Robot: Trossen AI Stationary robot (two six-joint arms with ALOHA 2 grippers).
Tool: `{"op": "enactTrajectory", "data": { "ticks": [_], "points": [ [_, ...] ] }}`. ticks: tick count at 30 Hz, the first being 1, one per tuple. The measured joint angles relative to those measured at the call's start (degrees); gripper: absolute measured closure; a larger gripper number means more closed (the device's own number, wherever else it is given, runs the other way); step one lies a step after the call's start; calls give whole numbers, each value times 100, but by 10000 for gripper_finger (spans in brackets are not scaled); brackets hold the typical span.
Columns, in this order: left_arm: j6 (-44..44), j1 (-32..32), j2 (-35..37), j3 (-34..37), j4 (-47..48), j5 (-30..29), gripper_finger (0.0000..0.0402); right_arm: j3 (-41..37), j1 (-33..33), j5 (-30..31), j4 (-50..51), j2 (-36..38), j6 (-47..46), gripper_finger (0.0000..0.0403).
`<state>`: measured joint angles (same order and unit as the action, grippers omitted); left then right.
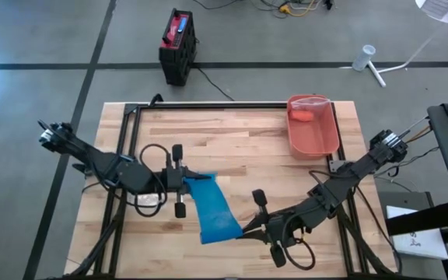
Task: Roll bandage
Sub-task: Roll the blue bandage
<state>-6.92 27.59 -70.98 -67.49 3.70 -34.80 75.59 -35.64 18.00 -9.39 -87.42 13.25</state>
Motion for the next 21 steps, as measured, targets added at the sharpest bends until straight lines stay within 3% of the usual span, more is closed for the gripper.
{"op": "enactTrajectory", "data": {
  "ticks": [9,21],
  "points": [
    [132,50,74,594,-828,838,401,2,0,285,-37,32,129,395],
    [329,48,-139,625,-817,884,401,9,2,306,-424,76,457,395]
  ]
}}
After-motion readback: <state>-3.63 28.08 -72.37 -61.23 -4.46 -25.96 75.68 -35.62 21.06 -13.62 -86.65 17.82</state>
